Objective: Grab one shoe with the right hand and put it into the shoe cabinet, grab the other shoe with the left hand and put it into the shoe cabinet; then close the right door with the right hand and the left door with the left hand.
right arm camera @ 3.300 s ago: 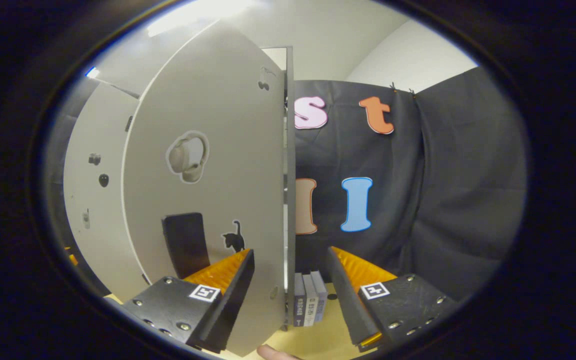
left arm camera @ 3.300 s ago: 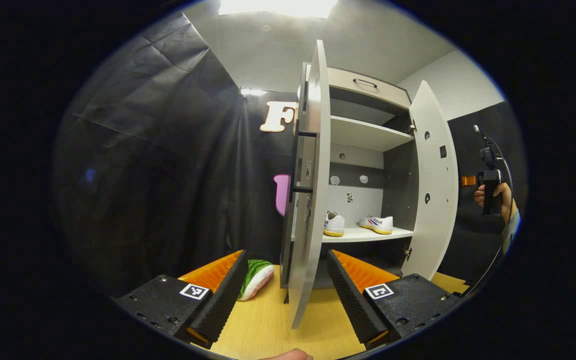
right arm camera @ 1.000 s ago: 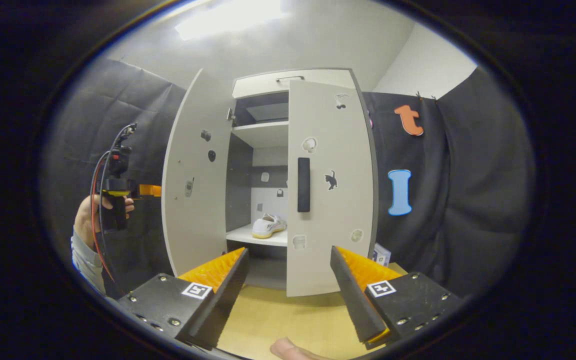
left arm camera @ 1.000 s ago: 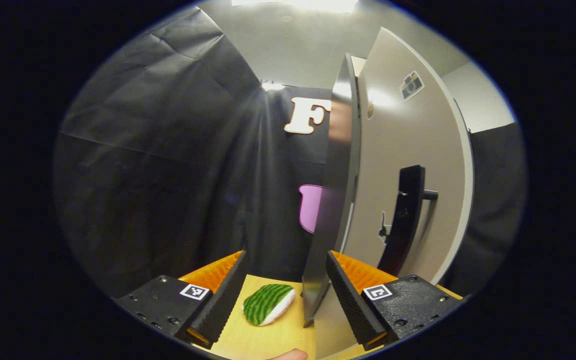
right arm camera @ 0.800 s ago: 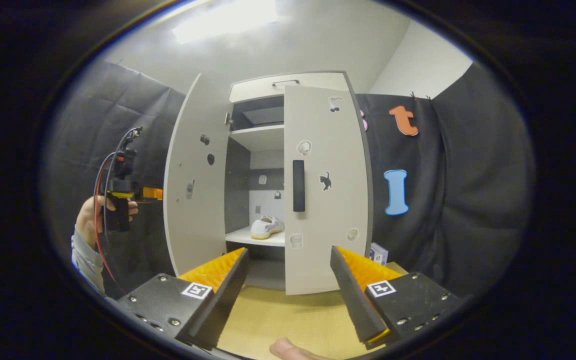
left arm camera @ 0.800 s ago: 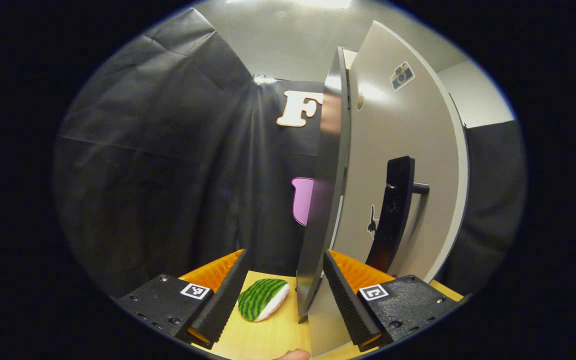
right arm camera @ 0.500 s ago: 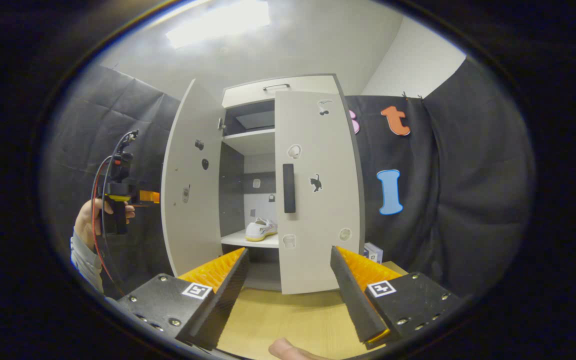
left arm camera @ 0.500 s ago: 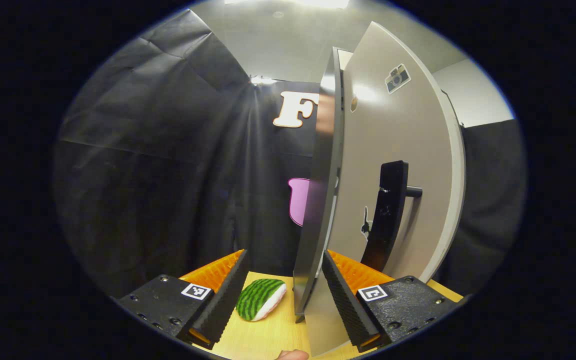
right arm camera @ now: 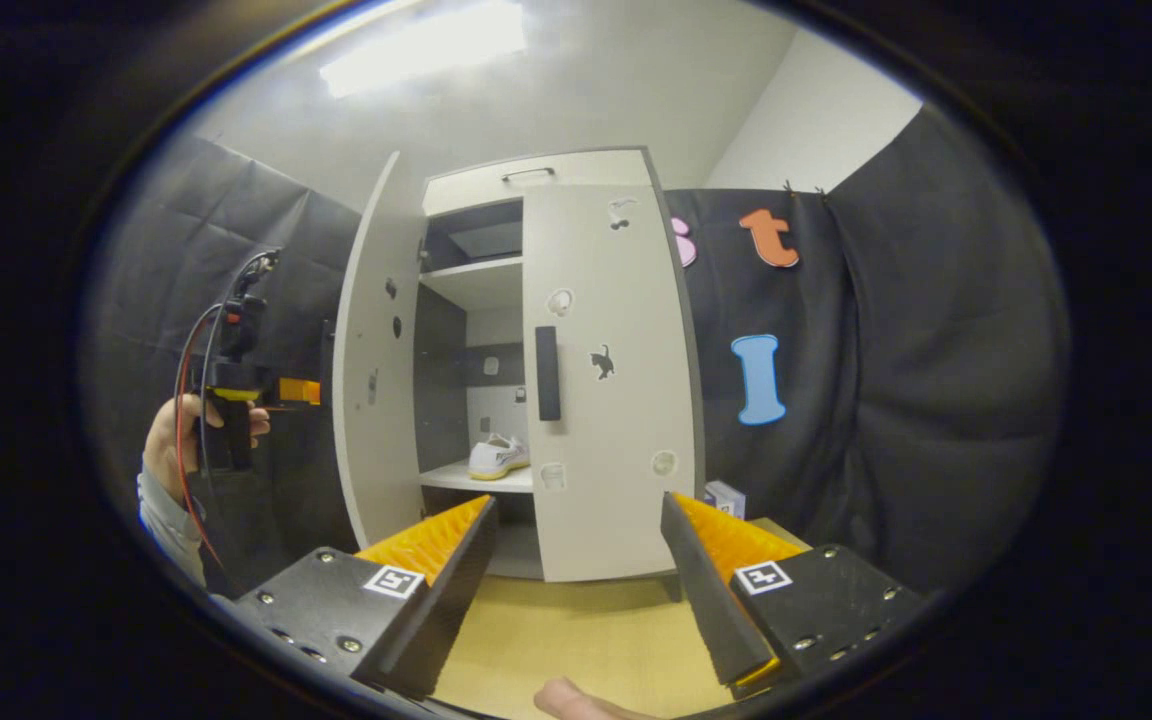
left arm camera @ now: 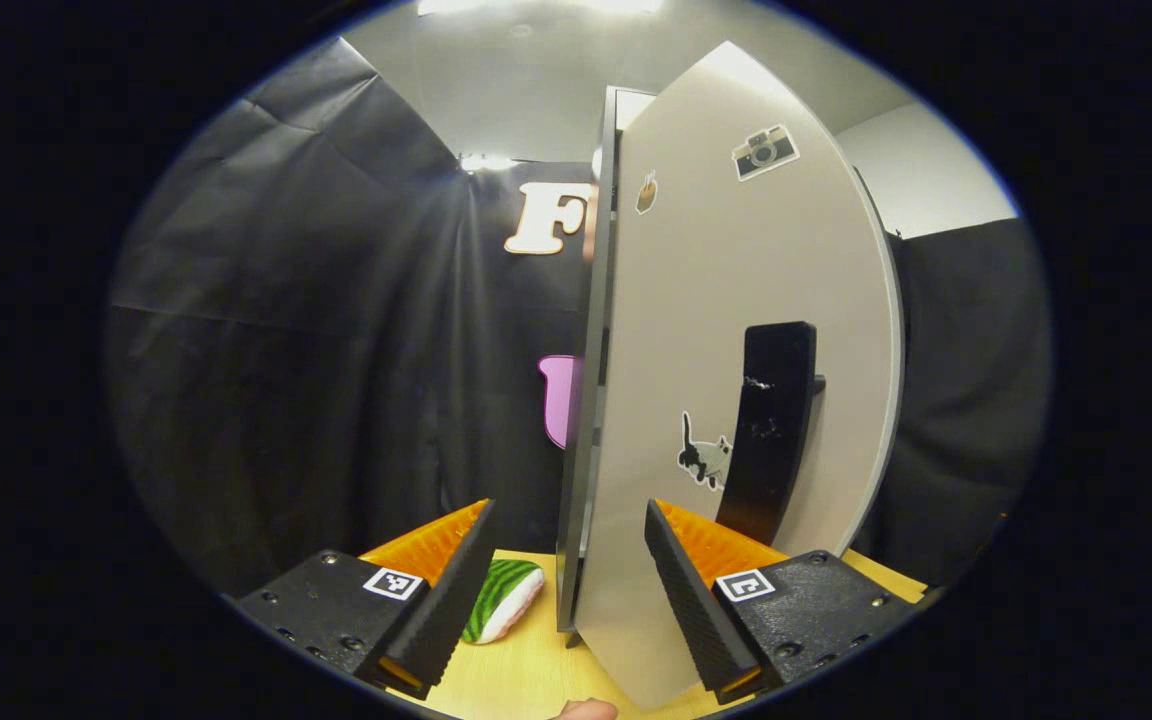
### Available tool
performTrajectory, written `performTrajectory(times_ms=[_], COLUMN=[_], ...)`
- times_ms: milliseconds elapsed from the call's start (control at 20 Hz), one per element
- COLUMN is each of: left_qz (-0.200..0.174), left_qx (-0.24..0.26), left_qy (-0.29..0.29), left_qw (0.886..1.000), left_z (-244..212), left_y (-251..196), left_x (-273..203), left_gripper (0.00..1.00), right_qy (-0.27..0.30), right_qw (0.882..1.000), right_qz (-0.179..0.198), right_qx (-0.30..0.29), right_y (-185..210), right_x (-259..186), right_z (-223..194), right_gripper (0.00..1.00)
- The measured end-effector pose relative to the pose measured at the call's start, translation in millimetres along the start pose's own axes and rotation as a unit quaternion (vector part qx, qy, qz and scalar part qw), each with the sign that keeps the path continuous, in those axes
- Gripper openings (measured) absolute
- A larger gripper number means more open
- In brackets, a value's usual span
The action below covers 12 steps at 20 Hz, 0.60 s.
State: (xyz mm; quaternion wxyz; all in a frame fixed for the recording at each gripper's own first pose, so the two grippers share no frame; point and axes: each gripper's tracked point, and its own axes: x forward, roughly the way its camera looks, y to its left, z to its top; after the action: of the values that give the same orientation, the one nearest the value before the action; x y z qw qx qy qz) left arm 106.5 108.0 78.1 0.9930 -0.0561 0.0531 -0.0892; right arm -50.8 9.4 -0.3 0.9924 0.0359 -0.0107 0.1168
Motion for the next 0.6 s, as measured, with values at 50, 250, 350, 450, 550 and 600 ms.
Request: performTrajectory(times_ms=[50,250,350,450,550,600], left_qz=[-0.003,-0.006,-0.007,-0.016,-0.033,-0.043], left_qx=[-0.004,-0.002,0.005,0.002,-0.009,-0.013], left_qy=[0.003,0.01,0.014,0.017,0.025,0.031], left_qw=[1.0,1.0,1.0,1.0,0.999,0.998], left_z=[-1.6,-5.1,-7.8,-10.5,-13.2,-15.0], left_y=[-0.6,-7.0,-12.0,-21.3,-37.9,-44.9], left_x=[1.4,8.4,11.1,20.1,31.7,37.4], left_gripper=[0.91,0.91,0.91,0.91,0.91,0.92], right_qy=[0.001,-0.004,-0.003,0.002,0.007,0.008], right_qw=[1.0,1.0,0.999,0.999,1.0,1.0], right_qz=[-0.004,-0.029,-0.034,-0.036,-0.026,-0.018], right_qx=[0.003,0.004,0.002,0.0,0.004,0.008], right_y=[-4.3,-19.9,-21.3,-22.2,-18.4,-14.8], right_x=[1.0,3.4,6.1,6.5,6.6,5.6], right_z=[-0.9,-2.5,-5.7,-10.6,-15.3,-16.4], right_gripper=[0.96,0.97,0.97,0.97,0.97,0.97])
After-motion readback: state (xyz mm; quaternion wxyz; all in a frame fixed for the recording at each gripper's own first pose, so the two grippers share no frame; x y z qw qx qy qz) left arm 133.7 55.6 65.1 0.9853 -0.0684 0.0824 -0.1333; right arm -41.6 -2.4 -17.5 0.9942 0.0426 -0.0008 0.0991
